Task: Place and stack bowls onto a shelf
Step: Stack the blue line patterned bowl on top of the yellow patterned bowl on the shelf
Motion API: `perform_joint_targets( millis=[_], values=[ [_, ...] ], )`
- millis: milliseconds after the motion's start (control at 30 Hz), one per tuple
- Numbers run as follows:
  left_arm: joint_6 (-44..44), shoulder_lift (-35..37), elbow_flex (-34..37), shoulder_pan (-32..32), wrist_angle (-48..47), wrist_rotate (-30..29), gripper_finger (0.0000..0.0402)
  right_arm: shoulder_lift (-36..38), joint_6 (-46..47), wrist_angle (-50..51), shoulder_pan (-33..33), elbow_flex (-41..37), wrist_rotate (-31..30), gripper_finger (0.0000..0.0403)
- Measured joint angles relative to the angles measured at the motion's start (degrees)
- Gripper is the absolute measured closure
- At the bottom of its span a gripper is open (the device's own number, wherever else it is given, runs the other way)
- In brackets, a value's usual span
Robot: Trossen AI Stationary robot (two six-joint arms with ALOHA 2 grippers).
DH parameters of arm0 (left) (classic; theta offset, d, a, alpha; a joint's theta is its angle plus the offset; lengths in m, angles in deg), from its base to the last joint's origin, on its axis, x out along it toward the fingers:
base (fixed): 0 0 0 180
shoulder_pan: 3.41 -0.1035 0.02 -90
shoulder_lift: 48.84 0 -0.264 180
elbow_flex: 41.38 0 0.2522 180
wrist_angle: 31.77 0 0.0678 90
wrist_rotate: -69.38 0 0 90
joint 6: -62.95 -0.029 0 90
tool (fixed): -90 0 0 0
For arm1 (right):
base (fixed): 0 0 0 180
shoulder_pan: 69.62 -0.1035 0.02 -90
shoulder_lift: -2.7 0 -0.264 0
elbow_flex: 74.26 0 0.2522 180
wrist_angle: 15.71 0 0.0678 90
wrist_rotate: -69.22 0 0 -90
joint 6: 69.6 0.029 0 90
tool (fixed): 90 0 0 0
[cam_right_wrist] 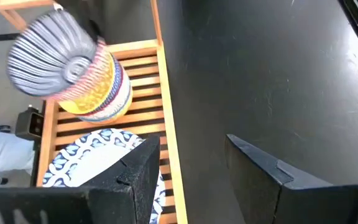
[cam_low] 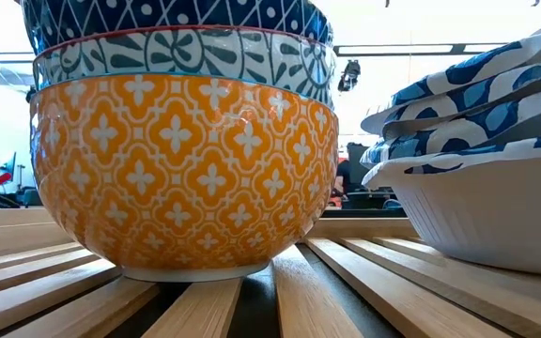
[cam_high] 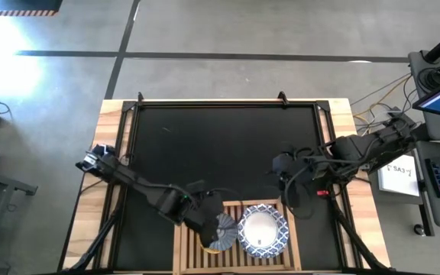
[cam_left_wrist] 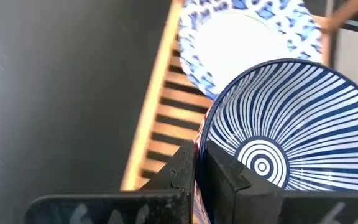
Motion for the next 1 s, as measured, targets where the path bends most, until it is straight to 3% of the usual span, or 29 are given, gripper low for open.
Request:
perform_joint_targets(
  millis=[267, 1000],
  values=[
    [5.7, -0.3, -0.1, 3.6, -0.4, 1.1, 0.0396, -0.1, 0.6, 1.0, 0.0, -0.1, 0.0, 0.0234],
    [4.8, -1.2, 8.5, 2.8, 1.8, 1.5, 0.0396, 0.0, 0.6, 3.5, -2.4, -0.6, 0.0, 0.0234]
  ],
)
